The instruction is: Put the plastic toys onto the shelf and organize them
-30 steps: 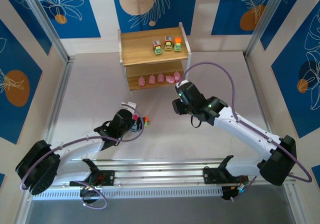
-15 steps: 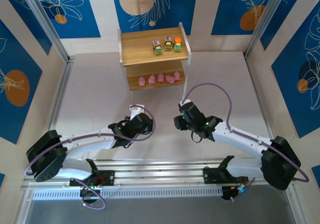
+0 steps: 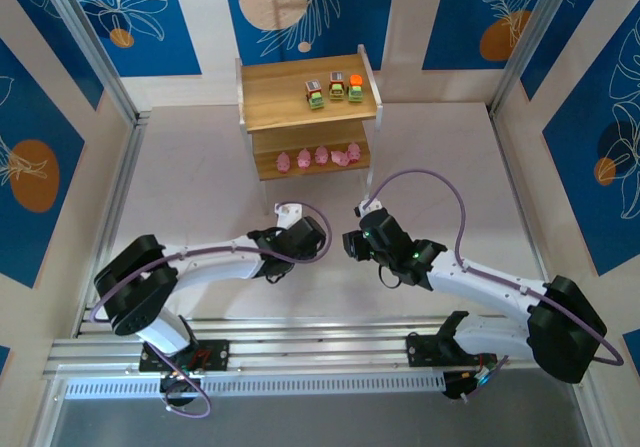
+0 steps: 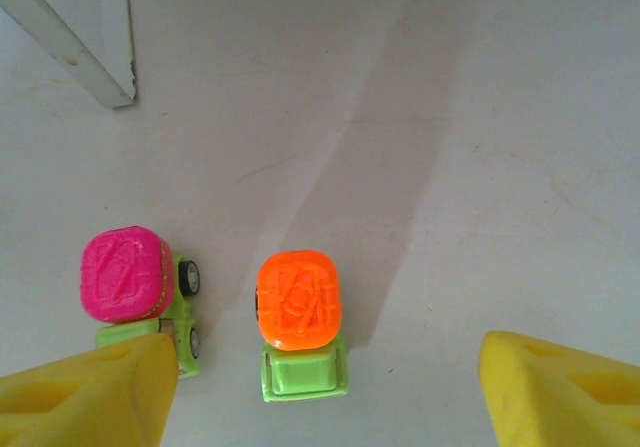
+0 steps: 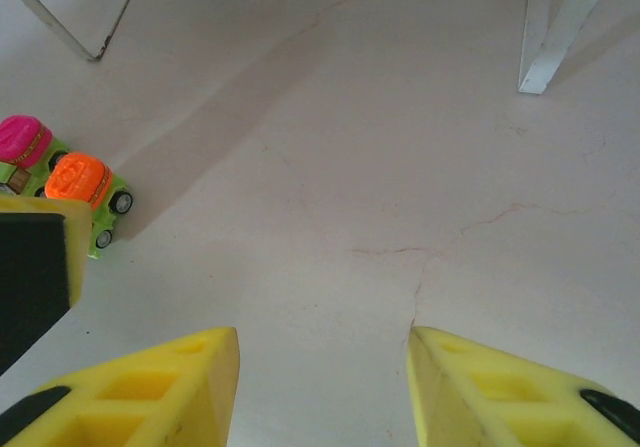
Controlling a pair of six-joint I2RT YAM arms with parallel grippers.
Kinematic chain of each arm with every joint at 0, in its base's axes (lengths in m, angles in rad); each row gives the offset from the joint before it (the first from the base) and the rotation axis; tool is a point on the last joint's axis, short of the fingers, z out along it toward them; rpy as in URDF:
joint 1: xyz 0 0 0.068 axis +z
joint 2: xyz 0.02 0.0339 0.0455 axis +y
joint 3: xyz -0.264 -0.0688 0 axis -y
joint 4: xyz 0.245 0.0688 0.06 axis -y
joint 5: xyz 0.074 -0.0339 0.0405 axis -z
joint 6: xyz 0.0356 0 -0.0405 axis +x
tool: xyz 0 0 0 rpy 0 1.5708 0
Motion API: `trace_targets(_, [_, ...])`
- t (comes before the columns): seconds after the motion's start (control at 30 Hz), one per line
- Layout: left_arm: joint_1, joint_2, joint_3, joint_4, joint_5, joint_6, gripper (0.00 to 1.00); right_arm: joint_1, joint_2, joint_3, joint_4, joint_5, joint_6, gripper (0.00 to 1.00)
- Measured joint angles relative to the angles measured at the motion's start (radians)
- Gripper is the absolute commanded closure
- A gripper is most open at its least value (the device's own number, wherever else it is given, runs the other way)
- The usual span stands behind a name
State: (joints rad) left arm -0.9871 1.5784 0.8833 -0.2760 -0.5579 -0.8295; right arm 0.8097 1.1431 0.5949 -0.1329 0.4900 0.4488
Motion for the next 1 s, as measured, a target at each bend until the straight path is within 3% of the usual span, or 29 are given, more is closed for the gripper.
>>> trace_targets(0.43, [0.000,0.087,0.069,-0.043,0.003,-0.060,0.32,-0.007,0.002,0.000,-0.001,-0.001,0.014,0.73])
trace_targets(1.0, [-0.016,0.115,0.019,0.000,0.003,-0.108,0.36,-0.019,0.015,0.000,-0.001,-0.001,0.015,0.84])
